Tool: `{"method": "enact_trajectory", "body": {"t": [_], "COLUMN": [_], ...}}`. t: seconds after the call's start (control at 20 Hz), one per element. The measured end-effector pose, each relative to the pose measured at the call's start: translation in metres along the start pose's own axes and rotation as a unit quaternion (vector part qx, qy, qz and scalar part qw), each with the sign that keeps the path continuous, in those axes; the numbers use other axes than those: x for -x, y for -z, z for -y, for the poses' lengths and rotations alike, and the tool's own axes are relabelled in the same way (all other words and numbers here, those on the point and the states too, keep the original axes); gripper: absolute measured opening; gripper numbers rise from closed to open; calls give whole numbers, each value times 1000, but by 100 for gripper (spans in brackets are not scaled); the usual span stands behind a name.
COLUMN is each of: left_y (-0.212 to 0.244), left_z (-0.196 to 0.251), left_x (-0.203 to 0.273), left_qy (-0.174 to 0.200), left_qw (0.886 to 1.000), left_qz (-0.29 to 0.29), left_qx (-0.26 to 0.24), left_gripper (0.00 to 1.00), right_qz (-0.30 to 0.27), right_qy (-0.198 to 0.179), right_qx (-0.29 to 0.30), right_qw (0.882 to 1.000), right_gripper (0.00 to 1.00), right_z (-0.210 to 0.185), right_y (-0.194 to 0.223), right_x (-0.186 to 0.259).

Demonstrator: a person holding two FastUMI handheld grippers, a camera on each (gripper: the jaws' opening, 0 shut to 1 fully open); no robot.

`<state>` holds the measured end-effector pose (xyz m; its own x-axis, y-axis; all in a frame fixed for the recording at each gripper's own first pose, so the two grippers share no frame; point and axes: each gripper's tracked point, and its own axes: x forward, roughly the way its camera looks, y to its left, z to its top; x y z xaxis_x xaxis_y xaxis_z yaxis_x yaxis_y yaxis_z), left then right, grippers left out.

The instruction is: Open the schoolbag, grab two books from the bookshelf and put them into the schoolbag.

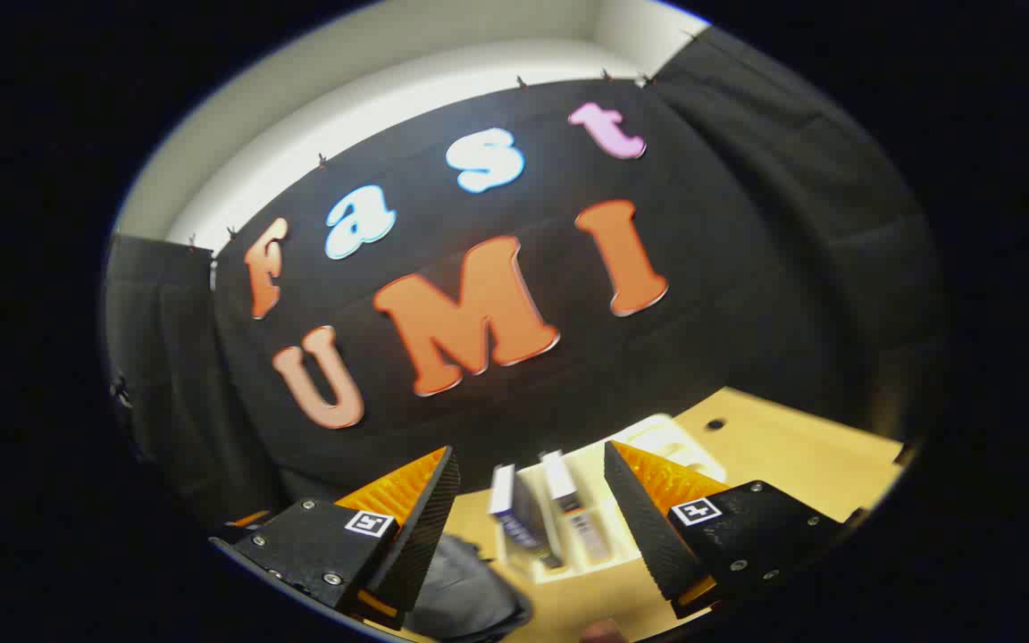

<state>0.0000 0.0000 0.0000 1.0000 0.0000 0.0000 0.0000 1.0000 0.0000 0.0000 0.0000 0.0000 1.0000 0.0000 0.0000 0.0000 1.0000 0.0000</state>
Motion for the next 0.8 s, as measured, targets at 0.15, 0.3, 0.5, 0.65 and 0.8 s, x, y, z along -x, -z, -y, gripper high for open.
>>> {"method": "enact_trajectory", "body": {"t": [0.15, 0.3, 0.5, 0.65, 0.8], "left_y": [-2, 0, 1, 5, 6], "left_z": [-3, -3, -3, -3, -4], "left_x": [1, 1, 3, 3, 3], "left_qy": [-18, -18, -24, -22, -15], "left_qw": [1000, 1000, 999, 999, 999], "left_qz": [8, 11, 10, 5, -1], "left_qx": [-17, -14, -30, -30, -33], "left_gripper": [96, 96, 96, 96, 96], "right_qz": [20, 16, -26, -44, -43], "right_qy": [52, 41, -3, 0, 9], "right_qx": [97, 214, 200, 183, 204], "right_qw": [994, 976, 980, 982, 978], "right_gripper": [96, 100, 97, 97, 97], "right_z": [35, 45, 38, 40, 45], "right_y": [-17, -12, 1, 3, 0], "right_x": [-19, -15, -13, -15, -9]}}
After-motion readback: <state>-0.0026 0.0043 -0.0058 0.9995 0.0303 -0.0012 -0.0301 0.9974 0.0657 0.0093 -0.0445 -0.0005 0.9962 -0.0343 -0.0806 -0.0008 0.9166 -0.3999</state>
